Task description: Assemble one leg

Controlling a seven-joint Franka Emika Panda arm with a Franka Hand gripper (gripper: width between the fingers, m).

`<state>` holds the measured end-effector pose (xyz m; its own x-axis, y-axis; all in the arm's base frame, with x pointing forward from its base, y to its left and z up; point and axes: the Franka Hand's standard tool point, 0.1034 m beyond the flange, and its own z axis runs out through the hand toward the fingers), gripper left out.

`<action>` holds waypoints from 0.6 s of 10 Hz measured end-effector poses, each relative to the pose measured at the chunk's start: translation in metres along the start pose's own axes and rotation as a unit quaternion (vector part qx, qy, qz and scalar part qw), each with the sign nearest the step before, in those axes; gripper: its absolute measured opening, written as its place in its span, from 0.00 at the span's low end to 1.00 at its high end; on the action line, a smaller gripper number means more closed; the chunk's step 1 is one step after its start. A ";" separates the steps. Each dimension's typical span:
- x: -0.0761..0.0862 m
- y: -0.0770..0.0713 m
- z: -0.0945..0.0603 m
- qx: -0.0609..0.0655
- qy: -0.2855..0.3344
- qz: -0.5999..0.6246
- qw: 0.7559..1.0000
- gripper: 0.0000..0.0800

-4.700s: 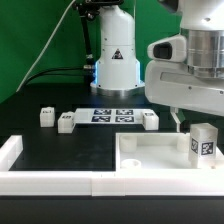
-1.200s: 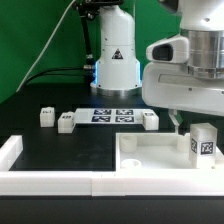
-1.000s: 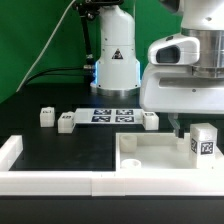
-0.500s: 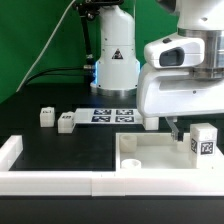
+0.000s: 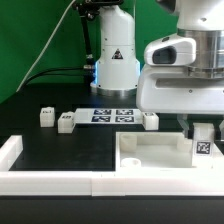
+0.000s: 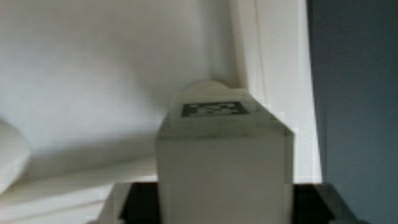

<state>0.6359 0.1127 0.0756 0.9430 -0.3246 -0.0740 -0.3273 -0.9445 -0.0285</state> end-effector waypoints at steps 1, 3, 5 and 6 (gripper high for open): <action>0.002 0.006 0.000 -0.003 0.000 0.053 0.999 0.37; 0.004 0.014 -0.001 -0.013 0.000 0.134 0.991 0.37; 0.006 0.022 -0.002 -0.022 0.003 0.195 0.981 0.37; 0.006 0.022 -0.002 -0.023 0.003 0.193 0.981 0.37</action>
Offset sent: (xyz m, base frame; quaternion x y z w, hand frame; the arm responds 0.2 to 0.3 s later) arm -0.0010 -0.0007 0.0022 -0.0051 0.0041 0.2001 0.9798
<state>0.6341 0.0900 0.0767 0.7492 -0.6592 -0.0641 -0.6576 -0.7519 0.0461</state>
